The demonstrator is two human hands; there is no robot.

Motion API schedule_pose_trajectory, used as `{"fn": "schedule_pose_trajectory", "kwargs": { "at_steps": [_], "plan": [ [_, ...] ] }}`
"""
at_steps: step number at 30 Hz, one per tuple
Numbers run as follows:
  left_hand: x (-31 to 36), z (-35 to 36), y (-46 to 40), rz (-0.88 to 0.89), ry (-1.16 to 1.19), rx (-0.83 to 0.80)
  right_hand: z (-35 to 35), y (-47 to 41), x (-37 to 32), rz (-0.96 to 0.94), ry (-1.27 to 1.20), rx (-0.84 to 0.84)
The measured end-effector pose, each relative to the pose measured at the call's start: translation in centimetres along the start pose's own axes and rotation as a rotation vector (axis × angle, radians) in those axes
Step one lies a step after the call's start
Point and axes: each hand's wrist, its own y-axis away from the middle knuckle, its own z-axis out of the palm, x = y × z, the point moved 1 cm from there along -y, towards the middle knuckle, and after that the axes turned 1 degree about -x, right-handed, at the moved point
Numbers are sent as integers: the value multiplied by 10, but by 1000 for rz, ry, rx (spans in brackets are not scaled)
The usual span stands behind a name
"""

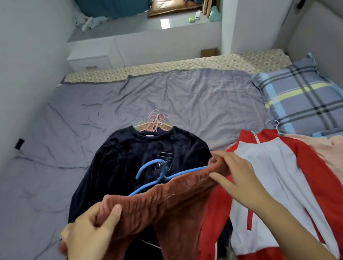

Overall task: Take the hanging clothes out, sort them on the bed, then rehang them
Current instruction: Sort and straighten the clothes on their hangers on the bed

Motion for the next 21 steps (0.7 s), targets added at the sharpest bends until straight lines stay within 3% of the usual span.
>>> {"fn": "schedule_pose_trajectory", "kwargs": {
  "at_steps": [8, 11, 14, 21],
  "plan": [
    [18, 27, 150, -61, -2, 28, -60, 111, 36, 39, 21, -86],
    [32, 27, 188, -60, -4, 150, -82, 138, 33, -29, 17, -128],
    [43, 21, 217, -44, -20, 230, -100, 160, 23, -82, 25, -74],
    [30, 11, 254, 17, 68, 192, -133, 204, 10, -45, 4, 38]
  ]
}}
